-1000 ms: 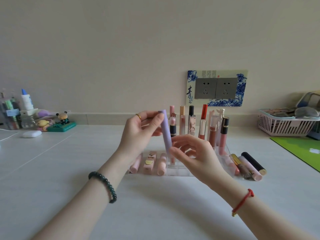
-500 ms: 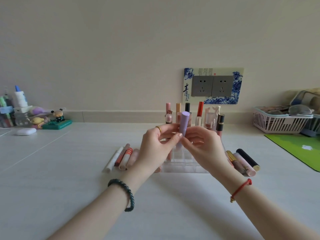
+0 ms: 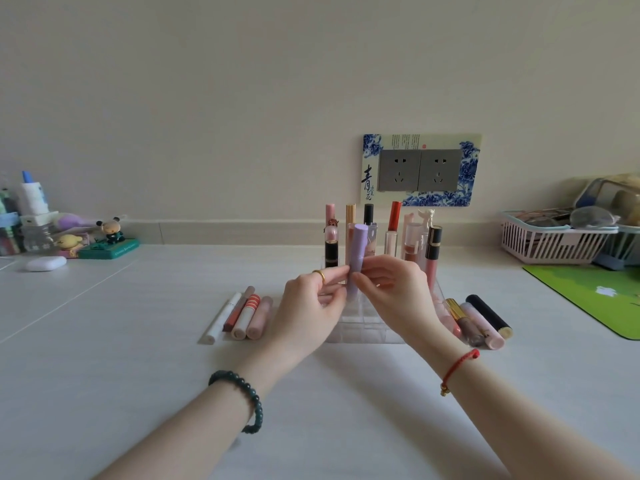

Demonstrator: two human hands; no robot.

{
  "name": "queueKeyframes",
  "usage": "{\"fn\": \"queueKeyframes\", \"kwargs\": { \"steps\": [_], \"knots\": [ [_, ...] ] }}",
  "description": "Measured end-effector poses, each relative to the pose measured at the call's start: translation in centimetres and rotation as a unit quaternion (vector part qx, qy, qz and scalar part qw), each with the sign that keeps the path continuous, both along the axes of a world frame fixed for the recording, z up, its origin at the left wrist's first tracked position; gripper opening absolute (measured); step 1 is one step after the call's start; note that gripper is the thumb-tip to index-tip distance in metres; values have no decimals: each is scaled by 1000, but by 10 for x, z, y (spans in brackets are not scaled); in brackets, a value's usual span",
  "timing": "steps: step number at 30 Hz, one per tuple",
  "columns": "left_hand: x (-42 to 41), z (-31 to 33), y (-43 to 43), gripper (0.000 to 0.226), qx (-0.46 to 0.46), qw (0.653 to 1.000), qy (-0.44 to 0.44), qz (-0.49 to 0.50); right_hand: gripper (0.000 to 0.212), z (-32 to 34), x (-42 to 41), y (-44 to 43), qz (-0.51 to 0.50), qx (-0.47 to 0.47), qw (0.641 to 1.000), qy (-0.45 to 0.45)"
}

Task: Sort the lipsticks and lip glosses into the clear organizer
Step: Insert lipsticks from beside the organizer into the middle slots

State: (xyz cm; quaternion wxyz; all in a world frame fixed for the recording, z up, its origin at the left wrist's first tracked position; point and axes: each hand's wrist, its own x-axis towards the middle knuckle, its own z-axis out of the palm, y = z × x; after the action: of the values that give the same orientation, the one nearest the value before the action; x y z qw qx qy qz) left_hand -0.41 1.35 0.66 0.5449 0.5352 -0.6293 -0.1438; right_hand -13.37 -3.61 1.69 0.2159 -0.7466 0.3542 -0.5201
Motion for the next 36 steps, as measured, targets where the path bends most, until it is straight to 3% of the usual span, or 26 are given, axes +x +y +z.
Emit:
{"fn": "queueKeyframes", "kwargs": {
  "steps": [7, 36],
  "knots": [
    [3, -6, 0, 30, 25, 997, -60, 36, 16, -8, 0, -2, -23, 20, 998, 51],
    [5, -4, 3, 28, 12, 998, -53, 24, 14, -7, 2, -1, -31, -7, 994, 101]
  ]
}}
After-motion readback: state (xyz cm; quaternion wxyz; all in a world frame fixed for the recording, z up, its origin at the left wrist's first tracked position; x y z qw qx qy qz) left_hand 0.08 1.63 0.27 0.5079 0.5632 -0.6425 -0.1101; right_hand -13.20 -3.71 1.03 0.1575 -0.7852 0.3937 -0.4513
